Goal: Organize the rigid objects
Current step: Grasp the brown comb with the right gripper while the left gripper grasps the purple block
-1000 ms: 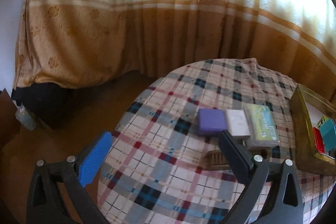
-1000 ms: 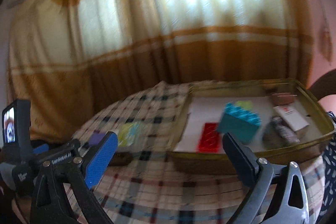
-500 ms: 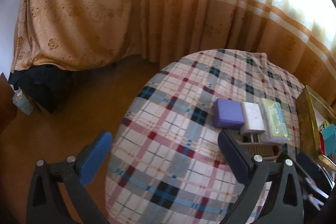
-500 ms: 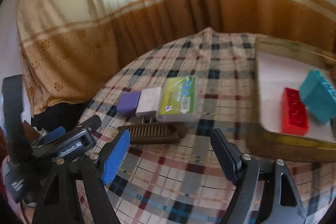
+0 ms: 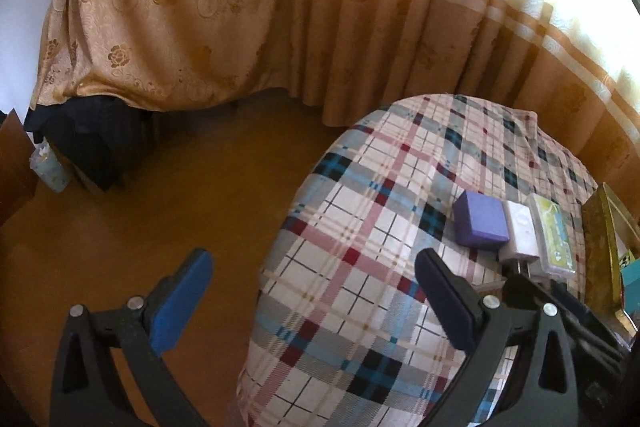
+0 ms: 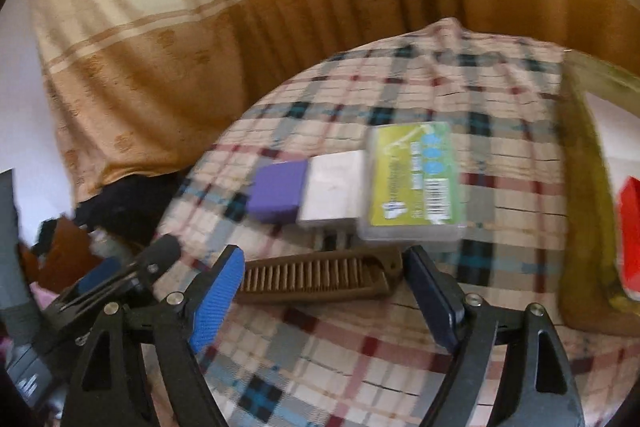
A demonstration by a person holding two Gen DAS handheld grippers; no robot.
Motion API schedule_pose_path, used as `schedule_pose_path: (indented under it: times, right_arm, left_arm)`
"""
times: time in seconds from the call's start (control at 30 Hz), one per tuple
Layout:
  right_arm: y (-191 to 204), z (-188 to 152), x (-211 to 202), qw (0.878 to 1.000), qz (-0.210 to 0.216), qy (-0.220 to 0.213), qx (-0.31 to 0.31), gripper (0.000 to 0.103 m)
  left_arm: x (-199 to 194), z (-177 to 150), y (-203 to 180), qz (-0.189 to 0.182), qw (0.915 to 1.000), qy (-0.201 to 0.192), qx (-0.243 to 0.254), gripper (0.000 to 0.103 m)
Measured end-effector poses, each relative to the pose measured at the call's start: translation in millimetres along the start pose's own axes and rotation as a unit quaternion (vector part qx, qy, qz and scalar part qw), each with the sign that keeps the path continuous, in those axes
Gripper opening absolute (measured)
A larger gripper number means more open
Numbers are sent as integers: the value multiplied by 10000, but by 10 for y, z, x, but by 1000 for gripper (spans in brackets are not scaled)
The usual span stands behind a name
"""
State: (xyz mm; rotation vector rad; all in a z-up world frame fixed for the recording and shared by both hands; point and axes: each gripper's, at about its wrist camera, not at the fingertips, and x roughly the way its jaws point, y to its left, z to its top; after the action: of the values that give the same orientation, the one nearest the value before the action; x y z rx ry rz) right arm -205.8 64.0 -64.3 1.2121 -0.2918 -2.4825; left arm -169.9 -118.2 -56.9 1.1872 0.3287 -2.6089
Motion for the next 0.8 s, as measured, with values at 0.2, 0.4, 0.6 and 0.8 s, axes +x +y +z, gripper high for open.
schedule_pose_path:
  times: [0.2,0.4,0.6,0.8]
  right_arm:
    - [-91,-76,-80,9882,1399,593,178,83]
    - [-81,-124,-394,9928,1058,322,-451,83]
    - [268,-80,-347,9840,490,-46,-1714,82]
    - [530,-73,63,9681,706,481,-2355,67]
  left_arm:
    - [-3,-6,46,-55,10000,26,-65,101]
    - [-8,5,20,128,9999,5,-60,101]
    - [-169,-3,214,477,9968,-412,-493,101]
    - [-295,84,497,664,9926,-556,-846,101]
